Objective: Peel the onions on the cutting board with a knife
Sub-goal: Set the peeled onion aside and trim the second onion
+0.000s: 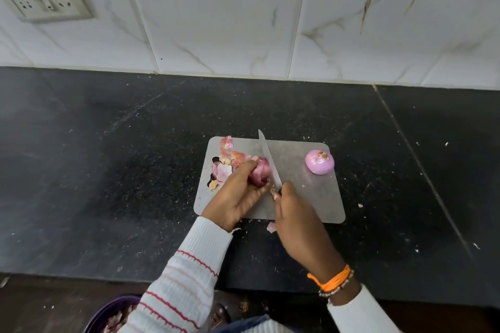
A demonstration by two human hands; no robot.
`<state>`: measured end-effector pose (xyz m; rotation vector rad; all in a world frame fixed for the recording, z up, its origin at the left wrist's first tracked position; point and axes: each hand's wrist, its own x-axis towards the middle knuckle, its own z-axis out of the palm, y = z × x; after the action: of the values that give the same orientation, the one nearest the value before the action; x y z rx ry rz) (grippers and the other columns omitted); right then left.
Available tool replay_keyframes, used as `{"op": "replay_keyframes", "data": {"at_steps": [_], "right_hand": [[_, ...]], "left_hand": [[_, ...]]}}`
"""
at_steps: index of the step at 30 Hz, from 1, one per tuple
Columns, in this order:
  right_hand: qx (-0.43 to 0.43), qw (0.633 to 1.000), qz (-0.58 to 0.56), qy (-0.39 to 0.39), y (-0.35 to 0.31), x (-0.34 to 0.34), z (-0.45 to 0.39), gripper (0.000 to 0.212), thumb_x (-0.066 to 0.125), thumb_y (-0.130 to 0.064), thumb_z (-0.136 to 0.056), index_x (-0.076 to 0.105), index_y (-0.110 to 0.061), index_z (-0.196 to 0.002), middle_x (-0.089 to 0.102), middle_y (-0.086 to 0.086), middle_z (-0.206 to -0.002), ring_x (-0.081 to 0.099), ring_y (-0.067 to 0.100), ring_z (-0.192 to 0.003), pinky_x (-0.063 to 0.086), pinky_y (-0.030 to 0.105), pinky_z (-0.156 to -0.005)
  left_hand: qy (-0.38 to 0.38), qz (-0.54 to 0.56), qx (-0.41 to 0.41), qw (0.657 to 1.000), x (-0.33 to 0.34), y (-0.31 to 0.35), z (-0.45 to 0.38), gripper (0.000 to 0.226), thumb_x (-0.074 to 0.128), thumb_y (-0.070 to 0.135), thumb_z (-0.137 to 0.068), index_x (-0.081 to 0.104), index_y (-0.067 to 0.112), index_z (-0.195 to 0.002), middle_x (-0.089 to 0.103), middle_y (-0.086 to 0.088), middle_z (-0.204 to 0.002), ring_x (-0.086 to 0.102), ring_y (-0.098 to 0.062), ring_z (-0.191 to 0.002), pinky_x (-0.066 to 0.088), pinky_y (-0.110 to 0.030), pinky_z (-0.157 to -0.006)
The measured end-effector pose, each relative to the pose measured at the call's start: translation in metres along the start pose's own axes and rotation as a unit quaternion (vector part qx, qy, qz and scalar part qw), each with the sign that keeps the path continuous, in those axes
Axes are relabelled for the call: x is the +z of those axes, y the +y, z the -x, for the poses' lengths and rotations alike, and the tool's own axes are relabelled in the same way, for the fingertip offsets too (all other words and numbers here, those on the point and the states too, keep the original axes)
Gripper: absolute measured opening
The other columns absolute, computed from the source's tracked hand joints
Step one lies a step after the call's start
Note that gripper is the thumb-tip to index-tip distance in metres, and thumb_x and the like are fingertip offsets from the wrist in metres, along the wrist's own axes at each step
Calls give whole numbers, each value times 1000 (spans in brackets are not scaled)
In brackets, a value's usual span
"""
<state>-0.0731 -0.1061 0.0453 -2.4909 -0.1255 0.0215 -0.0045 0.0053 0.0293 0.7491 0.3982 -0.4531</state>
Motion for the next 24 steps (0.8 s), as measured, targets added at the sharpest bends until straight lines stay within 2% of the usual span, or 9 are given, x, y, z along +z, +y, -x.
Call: {"op": "replay_keyframes", "data": {"at_steps": [3, 5, 7, 10, 13, 15, 20, 22, 24], "right_hand": [[17, 998, -16, -56, 1, -24, -13, 13, 31, -22, -101, 37, -18, -90, 45, -5, -74, 46, 8, -62, 35, 17, -47], [18, 997, -19, -66, 0, -27, -14, 15, 31, -21, -101, 38, -18, -89, 40, -7, -69, 44, 7, -59, 35, 17, -46], [17, 998, -11, -53, -2, -19, -9, 13, 31, -20, -100, 38, -17, -90, 42, -6, -71, 47, 8, -64, 36, 18, -49], [12, 1000, -11, -20, -5, -1, 3, 10, 33, -19, -100, 42, -14, -103, 53, -1, -84, 59, 13, -76, 41, 19, -54], [-7, 1000, 25, -3, -5, 11, 8, 28, 33, -16, -99, 35, -5, -125, 60, 6, -96, 60, 17, -82, 35, 18, -54], [1, 999, 34, -7, -6, 16, 10, 32, 34, -17, -99, 32, -5, -129, 61, 5, -98, 57, 12, -78, 34, 16, -50], [-12, 1000, 23, 6, -7, 12, 6, 23, 31, -20, -100, 37, -9, -119, 61, 5, -95, 56, 12, -75, 33, 15, -48], [11, 999, -35, 7, -5, 1, -2, 13, 31, -21, -100, 42, -14, -103, 56, 3, -87, 56, 14, -72, 38, 17, -52], [54, 994, -98, -2, 1, -10, -14, 16, 33, -22, -100, 44, -13, -94, 49, 0, -76, 51, 14, -66, 38, 14, -51]], "left_hand": [[-50, -90, 23, 994, 0, 1, 9, 24, 44, 18, -97, 62, 3, -90, 70, -10, -84, 68, -14, -74, 55, -21, -60], [-60, -103, 33, 992, 1, 1, 12, 27, 42, 21, -98, 62, 3, -95, 72, -10, -86, 70, -14, -76, 55, -20, -59], [-32, -99, 37, 994, 3, 0, 9, 32, 43, 27, -98, 61, 2, -104, 71, -14, -97, 69, -16, -81, 56, -20, -60], [31, -67, 28, 997, 5, -2, 3, 38, 47, 33, -95, 58, 1, -113, 66, -18, -109, 66, -22, -95, 59, -27, -73], [60, -1, -11, 998, 10, -3, 5, 36, 47, 32, -95, 57, 1, -108, 66, -18, -99, 66, -21, -81, 59, -28, -58], [63, 31, -33, 997, 12, -2, 6, 35, 48, 32, -96, 56, -1, -106, 64, -19, -102, 64, -21, -80, 59, -29, -54], [31, -68, -2, 997, 12, 1, 1, 25, 46, 24, -96, 60, 4, -95, 67, -13, -85, 66, -16, -74, 59, -28, -63], [16, -138, 27, 990, 12, 2, 1, 20, 45, 18, -94, 59, 7, -87, 65, -12, -82, 65, -15, -75, 57, -26, -69], [-2, -176, 31, 984, 10, 0, 1, 19, 43, 16, -95, 58, 7, -86, 68, -9, -76, 66, -13, -72, 56, -23, -63]]}}
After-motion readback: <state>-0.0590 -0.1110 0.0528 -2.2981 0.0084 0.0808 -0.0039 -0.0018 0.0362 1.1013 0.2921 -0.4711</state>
